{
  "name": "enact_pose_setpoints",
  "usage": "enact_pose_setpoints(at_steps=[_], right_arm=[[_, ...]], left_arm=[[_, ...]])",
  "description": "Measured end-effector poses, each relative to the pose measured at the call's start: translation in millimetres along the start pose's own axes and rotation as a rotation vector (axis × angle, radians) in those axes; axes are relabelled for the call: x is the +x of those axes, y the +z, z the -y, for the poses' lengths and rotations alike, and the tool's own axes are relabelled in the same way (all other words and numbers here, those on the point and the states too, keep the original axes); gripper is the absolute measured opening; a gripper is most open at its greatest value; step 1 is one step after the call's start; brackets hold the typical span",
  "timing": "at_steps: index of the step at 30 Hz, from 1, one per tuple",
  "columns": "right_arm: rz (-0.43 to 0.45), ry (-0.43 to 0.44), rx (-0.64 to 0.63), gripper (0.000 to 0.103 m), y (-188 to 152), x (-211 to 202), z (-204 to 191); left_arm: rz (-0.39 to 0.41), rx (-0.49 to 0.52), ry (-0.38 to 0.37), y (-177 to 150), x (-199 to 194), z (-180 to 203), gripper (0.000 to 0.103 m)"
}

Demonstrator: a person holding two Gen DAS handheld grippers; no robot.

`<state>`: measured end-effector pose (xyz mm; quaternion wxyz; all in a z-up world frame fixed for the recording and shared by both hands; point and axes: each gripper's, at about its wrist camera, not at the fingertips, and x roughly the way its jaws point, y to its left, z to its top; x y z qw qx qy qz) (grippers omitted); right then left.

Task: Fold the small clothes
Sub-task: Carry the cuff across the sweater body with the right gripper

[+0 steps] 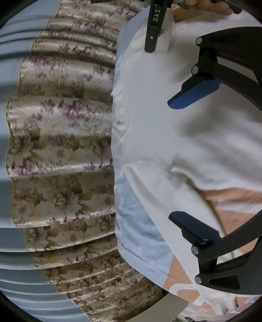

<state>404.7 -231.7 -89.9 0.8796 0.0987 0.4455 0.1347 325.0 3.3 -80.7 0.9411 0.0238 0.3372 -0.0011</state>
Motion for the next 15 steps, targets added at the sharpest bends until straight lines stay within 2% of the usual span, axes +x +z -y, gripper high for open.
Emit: enact_pose_setpoints(at_steps=[9,15], right_arm=[[-0.049,-0.003,-0.095,0.014,21.3,63.5,-54.0],[-0.067,0.031,-0.127,0.014,25.5,89.7,-83.7]], left_arm=[[-0.019,-0.023,0.031,15.5,45.1,-39.5,0.101],[-0.036,-0.047,0.043,16.1,60.9,-60.0,0.101]])
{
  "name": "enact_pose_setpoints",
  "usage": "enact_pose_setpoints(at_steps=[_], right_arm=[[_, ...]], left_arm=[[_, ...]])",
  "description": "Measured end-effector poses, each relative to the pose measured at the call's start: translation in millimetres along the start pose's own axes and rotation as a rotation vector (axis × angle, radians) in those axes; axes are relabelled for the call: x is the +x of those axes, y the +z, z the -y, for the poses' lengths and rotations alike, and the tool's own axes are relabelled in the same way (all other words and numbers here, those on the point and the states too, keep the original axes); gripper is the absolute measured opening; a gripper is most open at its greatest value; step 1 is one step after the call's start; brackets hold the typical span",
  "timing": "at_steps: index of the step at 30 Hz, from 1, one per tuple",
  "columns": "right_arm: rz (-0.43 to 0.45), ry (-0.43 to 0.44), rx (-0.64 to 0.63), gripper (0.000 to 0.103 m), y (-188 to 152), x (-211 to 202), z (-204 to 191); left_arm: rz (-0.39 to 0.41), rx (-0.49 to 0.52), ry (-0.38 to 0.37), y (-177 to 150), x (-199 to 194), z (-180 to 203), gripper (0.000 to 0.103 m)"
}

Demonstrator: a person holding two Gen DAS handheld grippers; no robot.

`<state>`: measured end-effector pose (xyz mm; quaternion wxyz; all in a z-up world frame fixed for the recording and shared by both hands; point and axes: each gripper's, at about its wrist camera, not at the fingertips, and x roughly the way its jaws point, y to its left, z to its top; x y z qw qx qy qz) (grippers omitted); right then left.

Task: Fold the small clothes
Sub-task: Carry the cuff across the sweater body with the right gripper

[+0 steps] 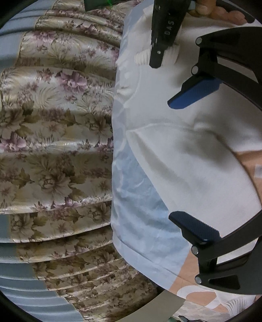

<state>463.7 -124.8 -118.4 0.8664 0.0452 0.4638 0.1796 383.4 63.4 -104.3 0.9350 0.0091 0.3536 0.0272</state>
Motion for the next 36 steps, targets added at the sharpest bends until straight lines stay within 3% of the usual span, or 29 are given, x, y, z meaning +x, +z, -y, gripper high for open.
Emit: enact_pose_setpoints(at_steps=[14,16,17,18,20,21,23,25,31,36], right_arm=[[-0.004,0.053,-0.036,0.016,13.5,21.0,-38.6],[-0.012,0.087,-0.019,0.024,16.3,22.4,-39.5],[-0.015,0.101,-0.014,0.032,17.4,21.1,-40.3],[-0.004,0.105,-0.016,0.048,18.4,17.3,-41.0],[0.041,0.108,-0.015,0.066,20.1,1.8,-37.7],[0.063,0.108,0.000,0.071,21.1,-8.3,-31.1],[0.101,0.092,0.020,0.071,22.0,-24.7,-17.1],[0.144,0.020,0.029,0.072,21.5,-44.0,4.5],[0.152,-0.085,0.119,0.073,6.5,-74.9,83.7],[0.147,-0.149,0.166,0.073,-12.9,-93.3,130.7]], left_arm=[[-0.003,-0.001,0.017,-1.4,2.1,-15.3,0.101],[0.000,-0.003,0.019,-1.0,0.8,-16.6,0.101],[0.001,-0.004,0.024,-0.2,0.2,-17.3,0.101],[0.002,-0.006,0.024,-0.1,-0.6,-18.6,0.101],[0.004,-0.013,0.025,0.8,-2.5,-20.2,0.101],[0.006,-0.013,0.024,1.3,-3.3,-20.1,0.101],[0.007,-0.010,0.019,3.3,-4.5,-18.0,0.101],[0.012,-0.016,0.003,6.3,-6.1,-14.0,0.101],[-0.003,-0.027,-0.100,16.4,2.9,14.5,0.101],[-0.048,0.022,-0.162,23.5,31.6,52.8,0.101]])
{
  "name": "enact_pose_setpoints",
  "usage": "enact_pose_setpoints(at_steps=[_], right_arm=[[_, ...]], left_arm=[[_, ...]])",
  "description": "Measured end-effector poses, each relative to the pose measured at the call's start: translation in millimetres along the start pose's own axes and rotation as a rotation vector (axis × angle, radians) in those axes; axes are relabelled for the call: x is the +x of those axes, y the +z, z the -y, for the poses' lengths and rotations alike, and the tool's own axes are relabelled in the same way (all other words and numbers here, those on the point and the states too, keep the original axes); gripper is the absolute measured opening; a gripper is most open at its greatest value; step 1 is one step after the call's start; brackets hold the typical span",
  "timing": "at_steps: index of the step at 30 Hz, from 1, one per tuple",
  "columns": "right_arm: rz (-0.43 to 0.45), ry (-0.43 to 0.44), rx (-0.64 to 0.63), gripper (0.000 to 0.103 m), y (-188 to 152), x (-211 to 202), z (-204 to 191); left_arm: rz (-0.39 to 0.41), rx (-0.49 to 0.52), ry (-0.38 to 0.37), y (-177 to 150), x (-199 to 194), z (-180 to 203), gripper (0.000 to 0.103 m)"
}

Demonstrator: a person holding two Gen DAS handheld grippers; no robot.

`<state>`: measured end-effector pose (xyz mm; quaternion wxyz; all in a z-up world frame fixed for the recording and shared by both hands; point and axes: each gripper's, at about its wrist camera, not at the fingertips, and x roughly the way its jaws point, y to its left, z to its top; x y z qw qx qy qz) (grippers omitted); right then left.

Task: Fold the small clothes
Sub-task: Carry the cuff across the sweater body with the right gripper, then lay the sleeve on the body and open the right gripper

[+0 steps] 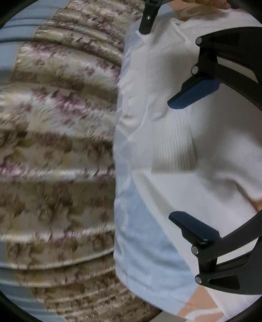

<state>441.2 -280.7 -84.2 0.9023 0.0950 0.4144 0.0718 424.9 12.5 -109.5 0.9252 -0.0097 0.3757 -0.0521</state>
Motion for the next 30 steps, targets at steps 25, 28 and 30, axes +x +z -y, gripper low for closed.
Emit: enact_pose_setpoints(at_steps=[25,28,30], right_arm=[[-0.129,-0.264,-0.025,0.076,-40.2,38.6,53.5],[-0.123,-0.265,-0.005,0.083,-42.1,36.4,62.5],[-0.111,-0.267,-0.017,0.083,-41.8,32.7,61.5]], left_arm=[[-0.092,0.044,0.210,-9.3,42.2,-4.6,0.031],[-0.091,0.022,0.229,-14.2,37.9,-8.2,0.052],[-0.093,0.019,0.215,-16.7,34.8,-9.6,0.054]])
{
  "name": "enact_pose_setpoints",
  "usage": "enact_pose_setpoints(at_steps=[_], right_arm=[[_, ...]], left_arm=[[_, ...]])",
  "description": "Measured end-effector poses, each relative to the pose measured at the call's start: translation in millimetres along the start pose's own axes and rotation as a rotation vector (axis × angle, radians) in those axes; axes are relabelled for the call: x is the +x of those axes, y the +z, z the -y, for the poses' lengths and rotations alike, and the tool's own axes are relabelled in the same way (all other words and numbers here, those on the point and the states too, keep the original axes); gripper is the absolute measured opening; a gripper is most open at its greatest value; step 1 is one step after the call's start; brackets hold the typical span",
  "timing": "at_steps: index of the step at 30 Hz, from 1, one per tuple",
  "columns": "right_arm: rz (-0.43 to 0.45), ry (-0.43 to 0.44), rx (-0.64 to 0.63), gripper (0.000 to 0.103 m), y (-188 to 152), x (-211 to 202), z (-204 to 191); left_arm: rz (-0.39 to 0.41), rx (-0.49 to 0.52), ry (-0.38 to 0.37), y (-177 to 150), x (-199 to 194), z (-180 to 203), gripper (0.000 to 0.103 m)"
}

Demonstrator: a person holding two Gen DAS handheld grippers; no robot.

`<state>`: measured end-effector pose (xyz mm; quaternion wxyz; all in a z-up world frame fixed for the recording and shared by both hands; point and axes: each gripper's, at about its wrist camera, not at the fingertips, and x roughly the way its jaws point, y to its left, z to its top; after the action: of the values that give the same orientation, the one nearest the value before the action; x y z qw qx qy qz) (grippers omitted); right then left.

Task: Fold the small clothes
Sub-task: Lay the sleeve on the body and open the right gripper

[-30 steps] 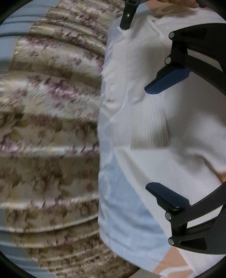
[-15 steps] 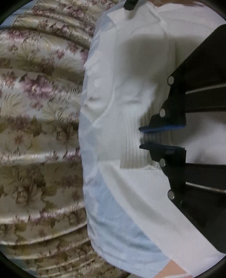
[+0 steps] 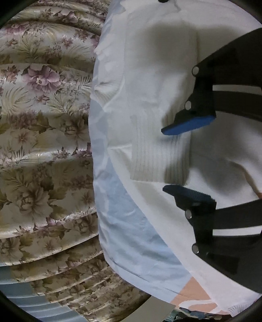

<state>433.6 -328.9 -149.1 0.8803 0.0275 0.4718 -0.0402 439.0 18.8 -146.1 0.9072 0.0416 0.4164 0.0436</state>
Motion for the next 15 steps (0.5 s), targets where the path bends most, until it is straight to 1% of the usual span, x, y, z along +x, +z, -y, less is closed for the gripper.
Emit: enact_pose_setpoints(at_steps=[1,2,3,4,8,9,11,12,14,15], right_arm=[[0.008,0.001,-0.004,0.082,-0.4,-2.6,0.1],[0.019,0.007,-0.005,0.082,-1.0,-6.5,0.2],[0.036,0.028,0.000,0.082,-1.6,-11.9,0.5],[0.043,0.040,0.005,0.083,-2.3,-15.9,-0.6],[0.083,0.064,0.011,0.091,-4.0,-37.5,-4.7],[0.083,0.064,0.011,0.093,-4.0,-37.5,-4.7],[0.107,0.068,0.013,0.095,-6.5,-51.3,-6.4],[0.119,0.052,0.009,0.095,-8.3,-58.2,-8.7],[0.142,0.019,-0.010,0.095,-13.7,-73.1,-15.9],[0.152,0.017,-0.017,0.097,-16.9,-80.5,-19.3]], left_arm=[[0.000,-0.002,-0.011,-1.4,-2.6,-0.7,0.054],[0.001,-0.004,-0.025,-2.3,-5.2,-1.4,0.057],[0.003,-0.008,-0.040,-3.4,-9.0,-1.9,0.062],[0.014,-0.012,-0.065,-5.3,-16.2,-2.4,0.062],[0.033,0.019,-0.117,-15.8,-38.5,5.8,0.067],[0.033,0.017,-0.136,-18.8,-44.3,7.0,0.070],[0.033,0.013,-0.177,-24.7,-57.0,7.3,0.073],[0.040,0.012,-0.199,-27.6,-64.9,6.7,0.076],[0.048,0.024,-0.224,-33.3,-77.9,6.6,0.079],[0.051,0.033,-0.235,-36.6,-83.9,6.8,0.079]])
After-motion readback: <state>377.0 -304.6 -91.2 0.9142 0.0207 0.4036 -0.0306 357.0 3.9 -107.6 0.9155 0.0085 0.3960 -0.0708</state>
